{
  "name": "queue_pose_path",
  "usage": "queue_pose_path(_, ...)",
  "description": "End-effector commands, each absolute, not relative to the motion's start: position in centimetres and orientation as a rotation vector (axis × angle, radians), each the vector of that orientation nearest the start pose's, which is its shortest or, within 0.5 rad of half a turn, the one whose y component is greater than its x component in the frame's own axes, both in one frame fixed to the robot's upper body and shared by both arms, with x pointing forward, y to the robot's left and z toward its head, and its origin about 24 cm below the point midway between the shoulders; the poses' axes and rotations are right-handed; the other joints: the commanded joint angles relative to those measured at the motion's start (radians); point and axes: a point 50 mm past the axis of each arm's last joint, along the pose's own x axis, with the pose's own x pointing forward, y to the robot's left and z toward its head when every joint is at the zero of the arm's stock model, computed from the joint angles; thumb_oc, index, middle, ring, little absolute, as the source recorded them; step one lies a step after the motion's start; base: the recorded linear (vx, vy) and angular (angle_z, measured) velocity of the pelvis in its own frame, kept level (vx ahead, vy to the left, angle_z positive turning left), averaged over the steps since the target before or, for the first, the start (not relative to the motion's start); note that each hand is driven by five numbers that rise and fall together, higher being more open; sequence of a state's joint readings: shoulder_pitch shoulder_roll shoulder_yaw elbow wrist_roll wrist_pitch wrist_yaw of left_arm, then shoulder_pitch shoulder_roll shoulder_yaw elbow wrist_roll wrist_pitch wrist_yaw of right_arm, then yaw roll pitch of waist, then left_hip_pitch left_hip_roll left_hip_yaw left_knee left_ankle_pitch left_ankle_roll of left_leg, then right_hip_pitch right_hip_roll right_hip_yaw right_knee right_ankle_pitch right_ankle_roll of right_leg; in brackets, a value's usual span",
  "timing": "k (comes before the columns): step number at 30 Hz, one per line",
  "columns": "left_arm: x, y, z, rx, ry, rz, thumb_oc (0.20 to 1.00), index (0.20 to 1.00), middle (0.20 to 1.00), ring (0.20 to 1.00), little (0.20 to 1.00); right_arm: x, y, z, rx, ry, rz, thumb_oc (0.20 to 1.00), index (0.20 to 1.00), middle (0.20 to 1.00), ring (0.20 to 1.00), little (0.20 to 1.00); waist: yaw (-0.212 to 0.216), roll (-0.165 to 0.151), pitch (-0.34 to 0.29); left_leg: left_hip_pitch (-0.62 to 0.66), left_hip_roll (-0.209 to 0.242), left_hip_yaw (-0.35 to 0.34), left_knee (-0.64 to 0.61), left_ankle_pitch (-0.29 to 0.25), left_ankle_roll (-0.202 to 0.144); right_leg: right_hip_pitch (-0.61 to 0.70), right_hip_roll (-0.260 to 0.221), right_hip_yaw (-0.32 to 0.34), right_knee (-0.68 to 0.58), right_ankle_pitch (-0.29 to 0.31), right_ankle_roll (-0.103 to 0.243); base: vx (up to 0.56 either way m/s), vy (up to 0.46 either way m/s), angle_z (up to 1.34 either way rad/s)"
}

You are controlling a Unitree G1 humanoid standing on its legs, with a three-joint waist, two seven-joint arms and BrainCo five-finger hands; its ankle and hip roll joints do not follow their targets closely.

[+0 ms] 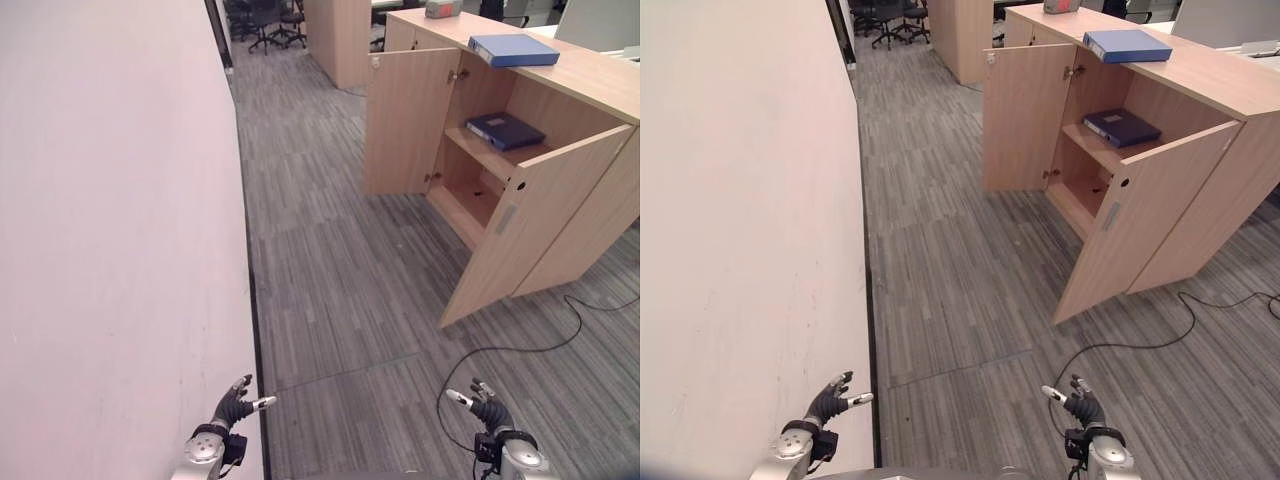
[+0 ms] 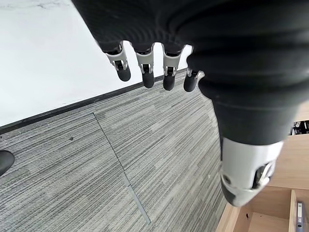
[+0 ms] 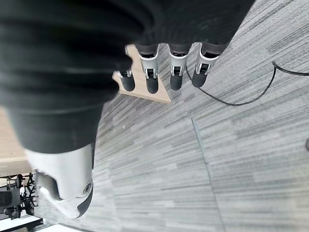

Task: Put the empty folder in the office cabinet

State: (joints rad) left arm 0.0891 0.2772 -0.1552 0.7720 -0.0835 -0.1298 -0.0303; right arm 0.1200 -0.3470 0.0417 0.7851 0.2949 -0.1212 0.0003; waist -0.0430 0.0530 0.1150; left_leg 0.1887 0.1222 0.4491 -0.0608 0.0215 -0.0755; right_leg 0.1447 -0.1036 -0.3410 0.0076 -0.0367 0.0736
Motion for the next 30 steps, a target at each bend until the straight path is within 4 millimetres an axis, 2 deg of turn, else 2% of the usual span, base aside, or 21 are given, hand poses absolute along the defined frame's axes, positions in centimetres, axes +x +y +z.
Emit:
queue_pose_path(1, 17.7, 22.9, -9.9, 0.233, 0.645, -0.027, 1.000, 1.000, 1.000, 1.000, 1.000, 15.7, -25.8, -10.5, -0.046, 0.692, -0.209, 1.000, 1.000, 1.000, 1.000, 1.000, 0.016, -0.043, 0.010, 0.024, 0.059, -0.055, -0.026, -0.007, -0.066, 0.028, -0.116, -0.034, -0.052, 0.044, 0.110, 0.00, 0.000, 0.00)
queue_pose_path(18, 17.1, 23.4, -10.4, 0.236, 0.678, -0.008, 1.000, 1.000, 1.000, 1.000, 1.000, 14.1, -26.3, -11.4, -0.043, 0.767, -0.228, 1.000, 1.000, 1.000, 1.000, 1.000, 0.009, -0.041, 0.012, 0.023, 0.067, -0.064, -0.025, -0.001, -0.072, 0.033, -0.098, -0.029, -0.051, 0.029, 0.100, 0.00, -0.009, 0.00)
queue_pose_path(30, 17.1, 23.4, -10.4, 0.225, 0.683, -0.006, 1.000, 1.000, 1.000, 1.000, 1.000, 14.0, -26.6, -11.3, -0.033, 0.763, -0.232, 1.000, 1.000, 1.000, 1.000, 1.000, 0.005, -0.028, 0.018, 0.016, 0.098, -0.070, -0.010, 0.018, -0.090, 0.041, -0.063, -0.023, -0.067, 0.011, 0.081, 0.00, -0.061, 0.00)
